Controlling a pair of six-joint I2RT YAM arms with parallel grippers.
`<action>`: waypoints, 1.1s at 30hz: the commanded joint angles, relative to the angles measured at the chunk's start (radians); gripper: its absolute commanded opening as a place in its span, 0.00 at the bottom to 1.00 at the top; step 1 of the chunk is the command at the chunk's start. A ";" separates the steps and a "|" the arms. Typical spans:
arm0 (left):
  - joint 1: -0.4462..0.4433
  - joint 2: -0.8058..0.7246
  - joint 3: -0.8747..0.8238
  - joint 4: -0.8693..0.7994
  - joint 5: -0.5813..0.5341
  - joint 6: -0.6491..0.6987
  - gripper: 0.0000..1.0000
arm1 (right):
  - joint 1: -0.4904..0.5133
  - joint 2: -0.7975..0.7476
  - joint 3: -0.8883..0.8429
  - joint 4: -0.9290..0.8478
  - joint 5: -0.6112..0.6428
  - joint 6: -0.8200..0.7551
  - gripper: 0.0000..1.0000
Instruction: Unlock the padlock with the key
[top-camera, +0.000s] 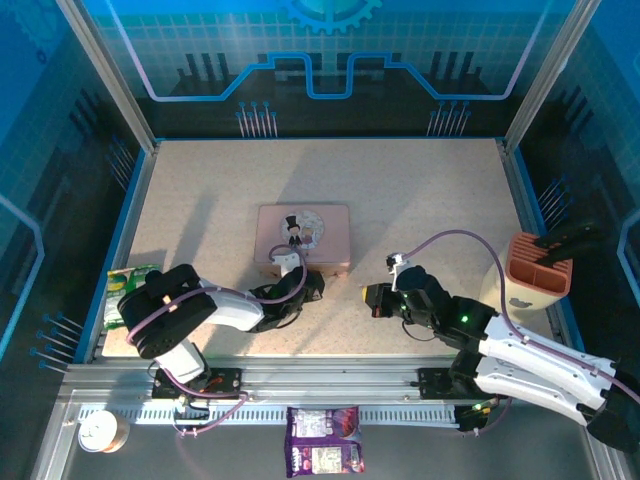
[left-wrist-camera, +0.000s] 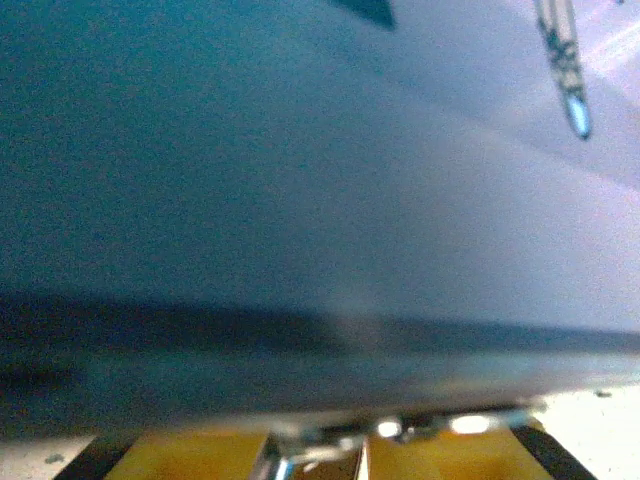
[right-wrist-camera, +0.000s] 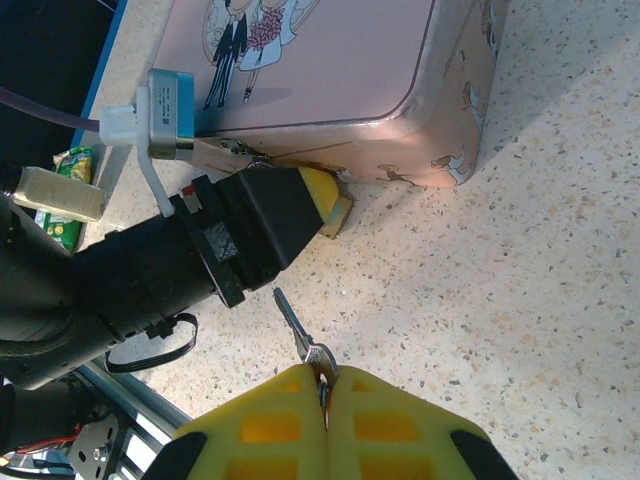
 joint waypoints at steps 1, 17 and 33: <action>-0.001 -0.046 -0.032 -0.024 -0.003 -0.023 0.24 | -0.003 -0.004 0.001 0.016 -0.002 0.004 0.00; 0.023 -0.146 -0.091 -0.113 -0.017 0.056 0.45 | -0.006 0.004 -0.003 0.024 0.000 0.008 0.00; 0.035 -0.117 -0.035 -0.172 0.044 0.109 0.37 | -0.004 0.008 -0.007 0.029 -0.005 0.016 0.00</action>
